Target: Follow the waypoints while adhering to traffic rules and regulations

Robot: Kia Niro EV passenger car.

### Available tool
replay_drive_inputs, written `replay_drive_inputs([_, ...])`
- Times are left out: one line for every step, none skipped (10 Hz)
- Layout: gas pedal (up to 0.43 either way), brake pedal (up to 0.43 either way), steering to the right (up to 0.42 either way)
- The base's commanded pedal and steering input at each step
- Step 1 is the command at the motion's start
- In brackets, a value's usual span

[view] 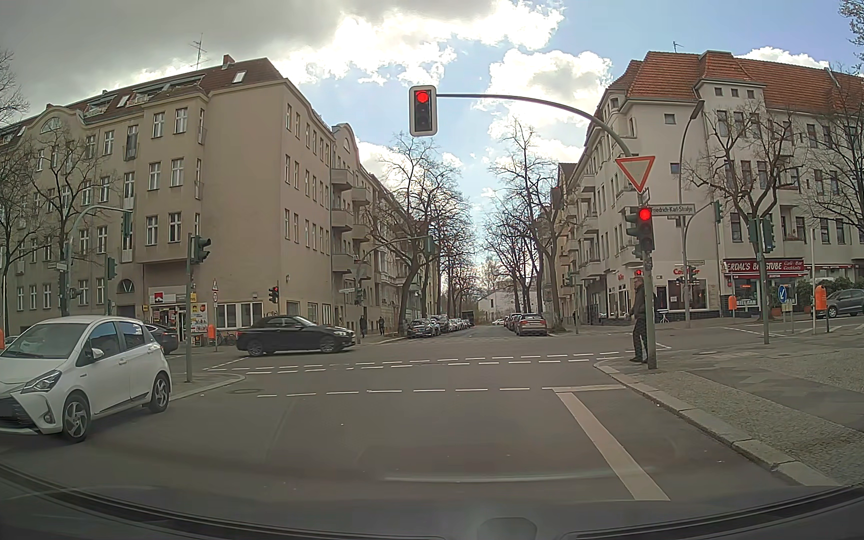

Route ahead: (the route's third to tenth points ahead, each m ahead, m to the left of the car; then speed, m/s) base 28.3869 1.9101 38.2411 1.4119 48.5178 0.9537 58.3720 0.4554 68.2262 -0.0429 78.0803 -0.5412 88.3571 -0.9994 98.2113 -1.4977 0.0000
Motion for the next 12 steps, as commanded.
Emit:
replay_drive_inputs([0.0, 0.47, -0.008])
replay_drive_inputs([0.0, 0.457, -0.008])
replay_drive_inputs([0.0, 0.482, -0.008])
replay_drive_inputs([0.0, 0.47, -0.008])
replay_drive_inputs([0.0, 0.463, -0.009])
replay_drive_inputs([0.0, 0.476, -0.009])
replay_drive_inputs([0.0, 0.463, -0.009])
replay_drive_inputs([0.0, 0.482, -0.009])
replay_drive_inputs([0.0, 0.47, -0.008])
replay_drive_inputs([0.0, 0.457, -0.009])
replay_drive_inputs([0.0, 0.482, -0.009])
replay_drive_inputs([0.0, 0.457, -0.009])
